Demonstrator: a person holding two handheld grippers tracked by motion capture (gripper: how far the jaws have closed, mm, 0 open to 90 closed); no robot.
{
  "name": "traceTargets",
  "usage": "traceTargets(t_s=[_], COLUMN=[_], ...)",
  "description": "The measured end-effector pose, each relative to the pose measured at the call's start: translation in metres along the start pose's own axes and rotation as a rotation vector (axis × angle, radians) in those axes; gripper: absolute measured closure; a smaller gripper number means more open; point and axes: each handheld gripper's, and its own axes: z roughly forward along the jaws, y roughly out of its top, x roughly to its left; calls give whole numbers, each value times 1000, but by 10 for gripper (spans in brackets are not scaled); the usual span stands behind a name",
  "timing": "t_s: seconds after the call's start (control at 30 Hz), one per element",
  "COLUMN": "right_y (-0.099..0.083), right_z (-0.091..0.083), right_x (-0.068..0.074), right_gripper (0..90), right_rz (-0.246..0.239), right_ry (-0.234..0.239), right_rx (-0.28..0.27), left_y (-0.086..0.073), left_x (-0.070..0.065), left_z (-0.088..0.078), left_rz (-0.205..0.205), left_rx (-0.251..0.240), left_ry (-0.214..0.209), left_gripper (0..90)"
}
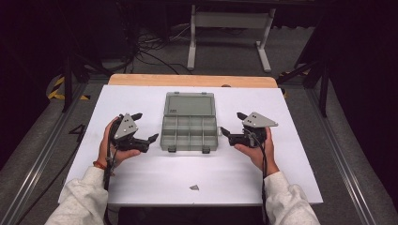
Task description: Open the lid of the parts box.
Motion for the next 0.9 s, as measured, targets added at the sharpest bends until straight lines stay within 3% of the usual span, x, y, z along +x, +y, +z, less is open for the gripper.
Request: traceTargets(t_s=[0.33, 0.9], right_y=[-5, -19], right_z=[-14, -31], right_x=[6, 19], right_gripper=[160, 165], right_rz=[-15, -39], right_ry=[7, 30], right_rx=[4, 39], left_y=[-7, -27], left_x=[-7, -21], left_z=[-19, -45], left_rz=[9, 6], left_rx=[-32, -36], left_ry=[0, -19], left_gripper=[73, 58])
